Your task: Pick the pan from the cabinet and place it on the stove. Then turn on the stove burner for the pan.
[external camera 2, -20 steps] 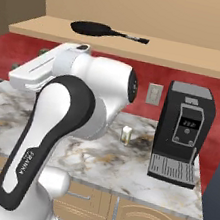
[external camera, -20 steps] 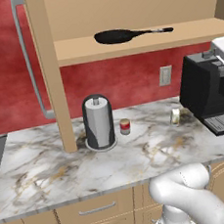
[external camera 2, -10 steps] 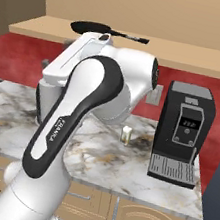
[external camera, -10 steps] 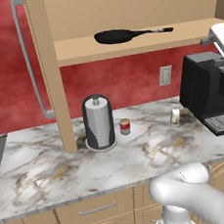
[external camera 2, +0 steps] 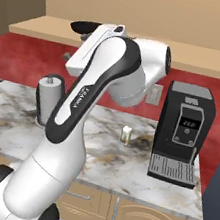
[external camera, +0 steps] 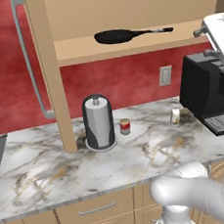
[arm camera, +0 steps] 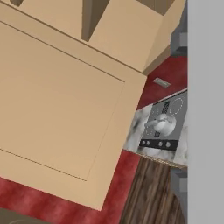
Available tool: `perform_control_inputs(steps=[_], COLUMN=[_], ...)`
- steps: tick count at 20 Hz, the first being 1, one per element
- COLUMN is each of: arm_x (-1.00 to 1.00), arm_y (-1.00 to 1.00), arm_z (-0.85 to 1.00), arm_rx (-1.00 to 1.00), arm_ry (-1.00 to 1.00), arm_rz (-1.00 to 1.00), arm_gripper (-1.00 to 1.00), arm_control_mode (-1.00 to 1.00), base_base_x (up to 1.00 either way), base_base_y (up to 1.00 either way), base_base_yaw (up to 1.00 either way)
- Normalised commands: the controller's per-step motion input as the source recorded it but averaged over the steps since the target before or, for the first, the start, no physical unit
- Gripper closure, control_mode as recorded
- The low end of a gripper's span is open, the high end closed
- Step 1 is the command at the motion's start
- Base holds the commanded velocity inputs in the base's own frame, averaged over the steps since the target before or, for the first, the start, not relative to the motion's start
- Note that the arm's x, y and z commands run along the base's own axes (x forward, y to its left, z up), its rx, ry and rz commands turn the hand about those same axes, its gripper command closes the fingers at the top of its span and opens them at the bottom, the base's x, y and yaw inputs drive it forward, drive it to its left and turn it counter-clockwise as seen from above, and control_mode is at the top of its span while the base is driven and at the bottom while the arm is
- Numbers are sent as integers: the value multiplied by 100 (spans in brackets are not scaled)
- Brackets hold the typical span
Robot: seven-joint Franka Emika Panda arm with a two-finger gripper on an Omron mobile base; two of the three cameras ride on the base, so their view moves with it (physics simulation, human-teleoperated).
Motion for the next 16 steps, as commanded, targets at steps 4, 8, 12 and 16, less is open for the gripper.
perform_control_inputs(steps=[4, 8, 12, 16], arm_x=[57, 60, 63, 63], arm_y=[-23, -25, -21, -12], arm_z=[5, 1, 0, 0], arm_rx=[-2, -1, -1, 0], arm_ry=[0, 0, 0, 0], arm_rz=[-4, -5, -3, 0], arm_gripper=[-100, -100, -100, -100], arm_control_mode=[-100, -100, -100, -100], base_base_x=[0, 0, 0, 0], base_base_y=[0, 0, 0, 0], base_base_yaw=[0, 0, 0, 0])
